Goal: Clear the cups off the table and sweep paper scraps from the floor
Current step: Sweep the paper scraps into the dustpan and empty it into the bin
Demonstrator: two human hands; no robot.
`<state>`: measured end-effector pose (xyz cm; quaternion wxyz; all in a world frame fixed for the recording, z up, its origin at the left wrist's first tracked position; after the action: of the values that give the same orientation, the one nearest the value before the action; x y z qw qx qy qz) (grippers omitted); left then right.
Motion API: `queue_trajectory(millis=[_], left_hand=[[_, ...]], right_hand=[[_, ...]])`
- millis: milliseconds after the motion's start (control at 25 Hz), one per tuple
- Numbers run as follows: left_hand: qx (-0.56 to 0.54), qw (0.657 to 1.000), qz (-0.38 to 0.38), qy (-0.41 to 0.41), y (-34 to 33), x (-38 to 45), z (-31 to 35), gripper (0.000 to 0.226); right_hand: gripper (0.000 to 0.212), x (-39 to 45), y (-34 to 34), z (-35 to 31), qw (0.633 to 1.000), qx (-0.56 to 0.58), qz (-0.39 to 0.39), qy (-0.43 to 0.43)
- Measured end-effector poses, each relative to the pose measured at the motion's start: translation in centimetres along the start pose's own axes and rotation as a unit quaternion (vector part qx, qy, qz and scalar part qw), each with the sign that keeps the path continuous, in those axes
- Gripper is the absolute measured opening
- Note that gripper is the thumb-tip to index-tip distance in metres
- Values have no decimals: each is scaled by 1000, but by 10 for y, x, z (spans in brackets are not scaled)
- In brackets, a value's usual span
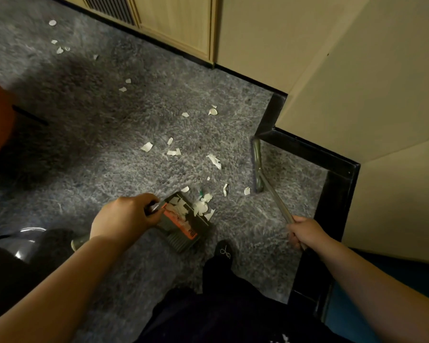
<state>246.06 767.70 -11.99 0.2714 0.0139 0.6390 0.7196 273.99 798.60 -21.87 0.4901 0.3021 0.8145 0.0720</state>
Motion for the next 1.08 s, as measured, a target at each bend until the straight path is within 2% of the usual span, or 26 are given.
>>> queue_trajectory(millis=[120,280,480,640,760,800,920,1080], left_hand=[[18,1000,3,-4,-2,0,11,22],[35,999,-9,-10,-6,1,24,27],[27,999,-22,-12,-8,-7,21,28],[19,999,-17,-20,-15,-26,5,23],[21,999,-11,-29,-21,-44,-14,26],[22,999,-12,-31,-24,-50,-22,28],[20,999,-16,-34,-27,-65,-45,29],[-8,999,-16,-27,-25,-66,-70,27]], right_hand=[[28,22,0,-2,999,-41,-18,-10],[42,33,-23,-3,996,-59,-68,0],[25,28,-62,-13,986,-99,-130,27],[27,3,-96,-9,980,-99,-173,21],[18,-25,-125,-6,975,-93,-200,12],[22,-35,-134,-5,974,-88,-210,8],[50,-64,-155,-2,971,-57,-231,-26],[53,-101,-167,-4,971,-60,-232,-17]])
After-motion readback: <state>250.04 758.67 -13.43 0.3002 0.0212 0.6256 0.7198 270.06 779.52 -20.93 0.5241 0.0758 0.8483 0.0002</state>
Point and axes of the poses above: each hand's wrist, its own x-axis towards the middle knuckle, its own y-axis out of the back of the hand, z = x × y, the point moved 3 cm from there along x, towards the middle knuckle, and after that the axes turned 11 degrees about y, right-handed, at the moved point
